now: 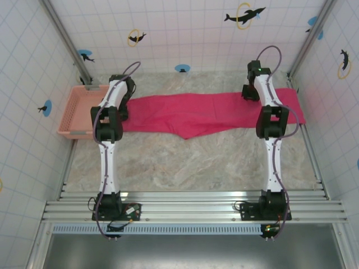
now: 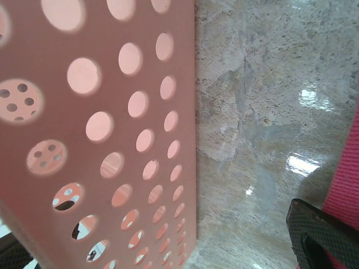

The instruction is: Roll up the long pants

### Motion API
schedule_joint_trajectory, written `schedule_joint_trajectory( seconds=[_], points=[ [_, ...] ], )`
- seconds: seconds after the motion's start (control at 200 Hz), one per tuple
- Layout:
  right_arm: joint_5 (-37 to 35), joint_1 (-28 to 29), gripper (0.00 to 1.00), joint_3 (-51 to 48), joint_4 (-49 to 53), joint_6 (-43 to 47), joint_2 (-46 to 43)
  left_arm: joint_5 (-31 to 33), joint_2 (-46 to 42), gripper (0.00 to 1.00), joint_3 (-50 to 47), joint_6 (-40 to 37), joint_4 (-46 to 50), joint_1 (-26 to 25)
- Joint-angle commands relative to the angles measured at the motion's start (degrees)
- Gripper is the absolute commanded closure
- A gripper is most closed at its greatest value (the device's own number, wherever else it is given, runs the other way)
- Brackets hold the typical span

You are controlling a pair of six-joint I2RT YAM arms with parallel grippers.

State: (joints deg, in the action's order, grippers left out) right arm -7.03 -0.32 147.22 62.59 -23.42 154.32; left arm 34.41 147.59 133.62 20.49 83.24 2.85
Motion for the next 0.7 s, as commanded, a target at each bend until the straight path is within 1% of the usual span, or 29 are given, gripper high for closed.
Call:
schedule_joint_trajectory(
  seconds=[0.0, 0.14, 0.24, 0.445, 0.505, 0.595, 0.696],
  points=[
    [0.57, -0.97, 0.66, 2.78, -0.02, -1.37, 3.11, -1.13, -0.15, 0.02, 1.88, -1.69, 0.94, -0.48],
    [1.89, -1.36, 0.66, 4.87, 0.52, -3.87, 5.4, -1.03, 1.3, 0.02, 3.26, -2.32, 1.55, -0.49],
    [2.49, -1.05, 0.66, 5.66, -1.14, -5.39, 6.43, -0.84, 1.62, 0.03, 3.83, -2.54, 1.57, -0.43],
    [9.38, -1.17, 0.66, 10.63, -7.37, -13.19, 10.67, -0.16, 1.97, 0.02, 4.75, -2.31, 2.56, 0.07],
    [11.04, -0.61, 0.64, 11.07, -11.24, -14.65, 10.45, 0.08, 2.01, 0.02, 6.07, -1.99, 3.29, 0.22],
    [12.35, -0.56, 0.57, 11.07, -16.74, -17.85, 8.01, 0.56, 1.12, 0.03, 8.15, -1.32, 3.45, 0.18],
    [11.65, -2.55, 0.49, 10.75, -21.09, -22.76, 3.59, 0.26, -1.12, 0.03, 9.35, -0.25, 2.39, -0.44]
  ],
)
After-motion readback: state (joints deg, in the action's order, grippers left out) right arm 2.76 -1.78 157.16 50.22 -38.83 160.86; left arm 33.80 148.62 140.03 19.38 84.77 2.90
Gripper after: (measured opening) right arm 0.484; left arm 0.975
